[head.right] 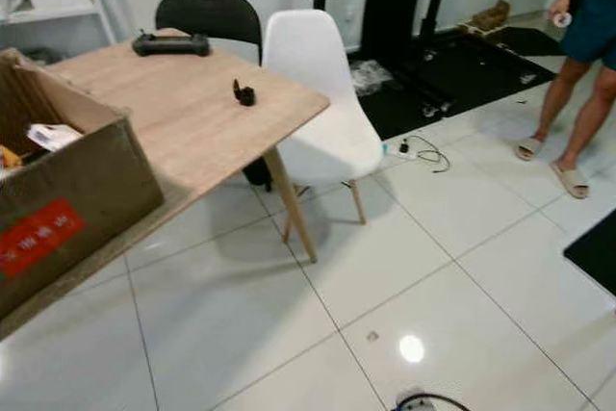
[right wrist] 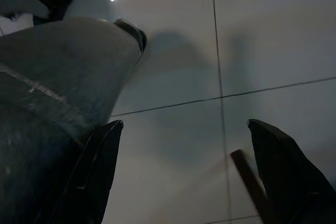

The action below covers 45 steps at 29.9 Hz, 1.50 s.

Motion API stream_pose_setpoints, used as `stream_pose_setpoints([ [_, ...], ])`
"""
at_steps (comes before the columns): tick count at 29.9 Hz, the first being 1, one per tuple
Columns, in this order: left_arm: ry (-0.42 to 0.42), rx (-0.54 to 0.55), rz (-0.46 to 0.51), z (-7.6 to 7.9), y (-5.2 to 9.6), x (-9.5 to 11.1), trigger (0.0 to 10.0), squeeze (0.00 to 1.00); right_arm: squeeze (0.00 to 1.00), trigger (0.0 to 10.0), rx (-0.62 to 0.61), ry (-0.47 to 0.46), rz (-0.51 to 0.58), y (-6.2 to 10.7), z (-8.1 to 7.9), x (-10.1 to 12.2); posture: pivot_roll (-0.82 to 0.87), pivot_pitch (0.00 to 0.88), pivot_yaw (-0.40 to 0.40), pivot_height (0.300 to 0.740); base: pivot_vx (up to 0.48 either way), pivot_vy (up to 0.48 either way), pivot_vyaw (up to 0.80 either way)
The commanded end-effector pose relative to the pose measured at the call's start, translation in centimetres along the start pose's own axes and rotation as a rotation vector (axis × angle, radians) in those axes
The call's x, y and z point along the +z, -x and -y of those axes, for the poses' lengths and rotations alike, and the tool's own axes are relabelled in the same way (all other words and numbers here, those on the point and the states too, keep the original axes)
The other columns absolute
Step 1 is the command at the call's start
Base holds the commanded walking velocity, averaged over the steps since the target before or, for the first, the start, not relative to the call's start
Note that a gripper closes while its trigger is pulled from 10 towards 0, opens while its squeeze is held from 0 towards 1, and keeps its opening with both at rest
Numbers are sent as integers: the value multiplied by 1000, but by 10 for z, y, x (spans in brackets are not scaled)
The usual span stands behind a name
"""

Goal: Picking trash to rubbish bin

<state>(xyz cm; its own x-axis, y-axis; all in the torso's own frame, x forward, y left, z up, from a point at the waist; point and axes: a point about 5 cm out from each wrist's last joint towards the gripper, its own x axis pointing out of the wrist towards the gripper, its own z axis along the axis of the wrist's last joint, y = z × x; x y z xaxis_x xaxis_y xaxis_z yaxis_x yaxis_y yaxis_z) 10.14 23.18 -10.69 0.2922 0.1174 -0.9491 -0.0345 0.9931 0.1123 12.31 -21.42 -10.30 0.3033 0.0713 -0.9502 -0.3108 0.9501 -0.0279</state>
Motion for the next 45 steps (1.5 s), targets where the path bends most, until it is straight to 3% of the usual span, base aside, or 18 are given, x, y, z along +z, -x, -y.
stream_pose_setpoints([
  [1,-4,-2,-24,0,0,-8,10000,0,0,10000,25,6,12,-2,-6,5,132,64,-59,740,0,0,731],
  [45,-25,-4,-27,-1,1,-10,10000,0,0,10000,45,11,17,-3,-12,6,108,72,-48,740,0,0,728],
])
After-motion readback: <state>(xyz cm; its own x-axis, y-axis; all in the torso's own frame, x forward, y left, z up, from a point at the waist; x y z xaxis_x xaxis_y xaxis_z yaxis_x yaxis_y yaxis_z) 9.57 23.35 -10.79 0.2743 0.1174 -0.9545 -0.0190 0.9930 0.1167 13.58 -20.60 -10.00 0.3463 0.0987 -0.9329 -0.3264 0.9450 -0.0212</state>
